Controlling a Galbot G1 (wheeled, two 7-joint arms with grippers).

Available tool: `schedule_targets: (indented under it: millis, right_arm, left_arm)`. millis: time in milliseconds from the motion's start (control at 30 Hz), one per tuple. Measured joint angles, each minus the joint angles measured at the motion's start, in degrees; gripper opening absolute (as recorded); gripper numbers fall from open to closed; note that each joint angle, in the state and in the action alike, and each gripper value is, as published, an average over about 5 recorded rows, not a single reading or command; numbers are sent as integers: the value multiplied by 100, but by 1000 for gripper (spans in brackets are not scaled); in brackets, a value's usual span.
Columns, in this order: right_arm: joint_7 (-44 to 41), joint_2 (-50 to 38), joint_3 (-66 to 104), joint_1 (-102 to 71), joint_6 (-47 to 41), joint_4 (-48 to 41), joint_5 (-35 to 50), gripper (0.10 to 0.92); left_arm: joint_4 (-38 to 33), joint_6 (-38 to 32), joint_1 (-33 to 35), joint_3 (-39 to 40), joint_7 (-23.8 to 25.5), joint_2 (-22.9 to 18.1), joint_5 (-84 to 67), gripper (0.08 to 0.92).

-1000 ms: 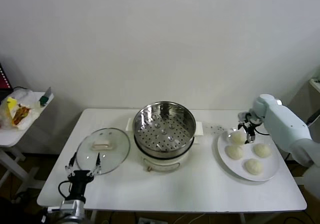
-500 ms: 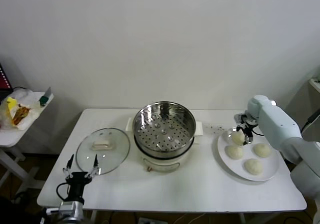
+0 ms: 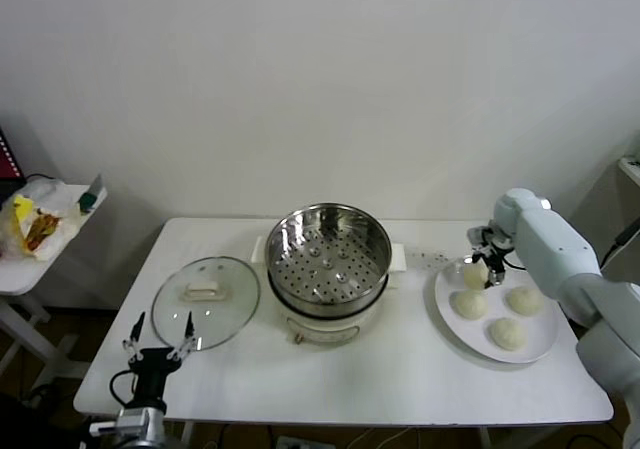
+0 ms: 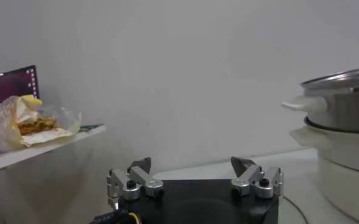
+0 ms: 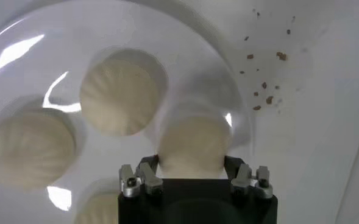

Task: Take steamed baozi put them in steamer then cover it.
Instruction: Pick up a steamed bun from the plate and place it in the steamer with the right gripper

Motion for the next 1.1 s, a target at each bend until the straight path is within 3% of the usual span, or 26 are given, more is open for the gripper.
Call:
schedule_targets:
  millis: [467,833,1100]
  right_arm:
    - [-413,-235,-1990,1691,464,1404,1534,696]
    - [-699,701,-3089,3070,1195,2008,2524,696]
    - [-677,1445,-3298,3143,1640,2076,2324,696]
  left_arm:
    - [-70,-94,205,-81,-33,-16,-116,823]
    - [-94,-108,342,-41,-66,-52,-149,823]
    - [-183,-70,404,15,-62,-90,-141,823]
